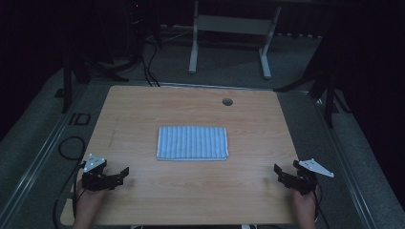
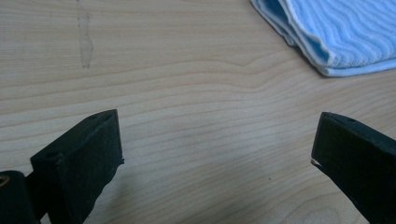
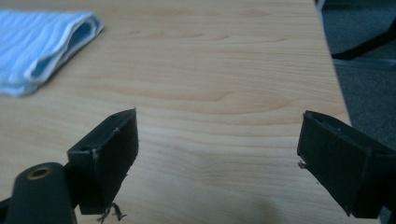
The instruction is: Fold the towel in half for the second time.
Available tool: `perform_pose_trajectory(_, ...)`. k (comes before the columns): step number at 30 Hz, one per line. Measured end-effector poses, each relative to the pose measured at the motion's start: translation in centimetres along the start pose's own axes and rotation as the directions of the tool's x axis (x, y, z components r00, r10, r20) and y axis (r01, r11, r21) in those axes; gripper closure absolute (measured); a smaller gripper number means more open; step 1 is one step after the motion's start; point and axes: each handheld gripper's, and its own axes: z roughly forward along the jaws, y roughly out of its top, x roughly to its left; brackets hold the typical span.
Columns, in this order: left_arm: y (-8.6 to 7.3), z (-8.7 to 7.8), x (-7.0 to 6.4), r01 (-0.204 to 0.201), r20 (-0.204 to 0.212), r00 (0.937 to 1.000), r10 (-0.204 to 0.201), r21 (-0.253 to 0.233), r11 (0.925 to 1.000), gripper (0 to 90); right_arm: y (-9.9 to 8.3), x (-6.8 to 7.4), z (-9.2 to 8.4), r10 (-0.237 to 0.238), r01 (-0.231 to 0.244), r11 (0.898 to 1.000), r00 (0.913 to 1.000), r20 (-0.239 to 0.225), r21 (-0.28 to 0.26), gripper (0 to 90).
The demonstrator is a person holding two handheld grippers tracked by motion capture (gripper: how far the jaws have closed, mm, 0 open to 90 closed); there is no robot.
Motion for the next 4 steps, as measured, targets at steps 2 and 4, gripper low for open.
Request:
perform_pose_trajectory(2, -0.05, -0.09, -0.07, -0.014, -0.015, 0.9998, 0.014, -0.010, 0.9999, 1.7, 0.03, -0.18, -0.03, 0.015, -0.015, 1.000, 0.9999, 0.002, -0.004, 12.6)
perform_pose_trajectory(4, -0.07, -0.17, -0.10, -0.009, -0.017, 0.9998, 0.009, -0.025, 0.9997, 1.7, 0.02, -0.09, 0.10, 0.007, -0.007, 1.000, 0.9999, 0.010, 0.007, 12.9)
